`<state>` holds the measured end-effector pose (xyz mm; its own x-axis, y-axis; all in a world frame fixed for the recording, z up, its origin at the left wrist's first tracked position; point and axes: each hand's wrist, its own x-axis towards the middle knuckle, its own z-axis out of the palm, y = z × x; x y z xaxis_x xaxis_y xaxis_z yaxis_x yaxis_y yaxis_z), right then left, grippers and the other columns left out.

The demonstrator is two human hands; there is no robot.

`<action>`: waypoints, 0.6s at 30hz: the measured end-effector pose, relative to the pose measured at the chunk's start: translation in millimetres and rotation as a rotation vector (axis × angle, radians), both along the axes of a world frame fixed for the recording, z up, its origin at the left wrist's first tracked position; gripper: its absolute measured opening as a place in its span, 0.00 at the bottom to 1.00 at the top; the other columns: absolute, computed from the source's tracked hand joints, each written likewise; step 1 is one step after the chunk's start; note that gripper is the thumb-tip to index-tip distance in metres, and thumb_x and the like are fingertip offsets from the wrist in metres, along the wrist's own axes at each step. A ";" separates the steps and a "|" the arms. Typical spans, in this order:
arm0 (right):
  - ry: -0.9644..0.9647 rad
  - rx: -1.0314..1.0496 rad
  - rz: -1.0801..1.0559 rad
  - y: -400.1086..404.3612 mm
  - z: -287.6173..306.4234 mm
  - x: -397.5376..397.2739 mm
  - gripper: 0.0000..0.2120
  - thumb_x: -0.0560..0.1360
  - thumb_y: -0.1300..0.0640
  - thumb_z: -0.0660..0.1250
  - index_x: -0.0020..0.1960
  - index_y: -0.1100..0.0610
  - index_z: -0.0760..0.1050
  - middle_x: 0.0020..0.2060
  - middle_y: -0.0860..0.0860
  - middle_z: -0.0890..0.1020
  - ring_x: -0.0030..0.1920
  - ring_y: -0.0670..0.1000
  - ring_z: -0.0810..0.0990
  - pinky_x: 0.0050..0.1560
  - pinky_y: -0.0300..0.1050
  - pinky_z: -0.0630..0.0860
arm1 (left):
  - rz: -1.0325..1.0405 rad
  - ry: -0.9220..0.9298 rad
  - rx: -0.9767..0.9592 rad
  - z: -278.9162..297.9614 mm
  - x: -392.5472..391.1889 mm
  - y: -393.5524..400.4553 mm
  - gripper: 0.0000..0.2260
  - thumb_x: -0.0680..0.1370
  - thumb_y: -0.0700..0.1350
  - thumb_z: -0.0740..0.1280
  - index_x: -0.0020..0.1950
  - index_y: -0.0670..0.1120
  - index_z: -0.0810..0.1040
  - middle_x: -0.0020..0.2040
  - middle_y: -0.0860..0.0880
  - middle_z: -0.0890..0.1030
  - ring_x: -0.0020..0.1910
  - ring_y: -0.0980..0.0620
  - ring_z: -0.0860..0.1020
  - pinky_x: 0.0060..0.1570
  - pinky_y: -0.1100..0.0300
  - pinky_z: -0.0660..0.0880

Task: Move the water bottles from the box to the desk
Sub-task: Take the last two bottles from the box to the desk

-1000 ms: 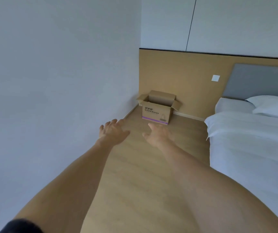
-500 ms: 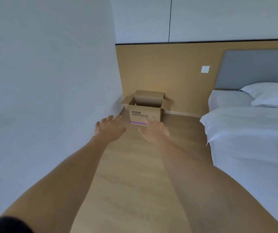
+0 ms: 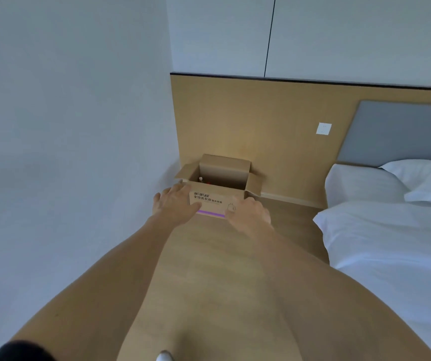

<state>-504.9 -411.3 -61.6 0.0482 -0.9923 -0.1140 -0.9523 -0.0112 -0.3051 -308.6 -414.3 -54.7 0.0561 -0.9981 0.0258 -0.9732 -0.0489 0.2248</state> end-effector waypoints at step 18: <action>0.004 0.082 -0.235 -364.8 -21.3 57.2 0.24 0.80 0.42 0.57 0.72 0.51 0.65 0.63 0.56 0.76 0.64 0.59 0.72 0.58 0.54 0.71 | -0.173 -0.001 0.101 -48.7 92.3 -422.5 0.24 0.77 0.62 0.59 0.70 0.53 0.68 0.66 0.47 0.75 0.65 0.41 0.72 0.63 0.43 0.69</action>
<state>-447.8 -776.1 -82.9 -0.1838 -0.9635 -0.1945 -0.9269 0.2358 -0.2922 -216.3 -836.7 -103.3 -0.1166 -0.9903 -0.0749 -0.9692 0.0970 0.2263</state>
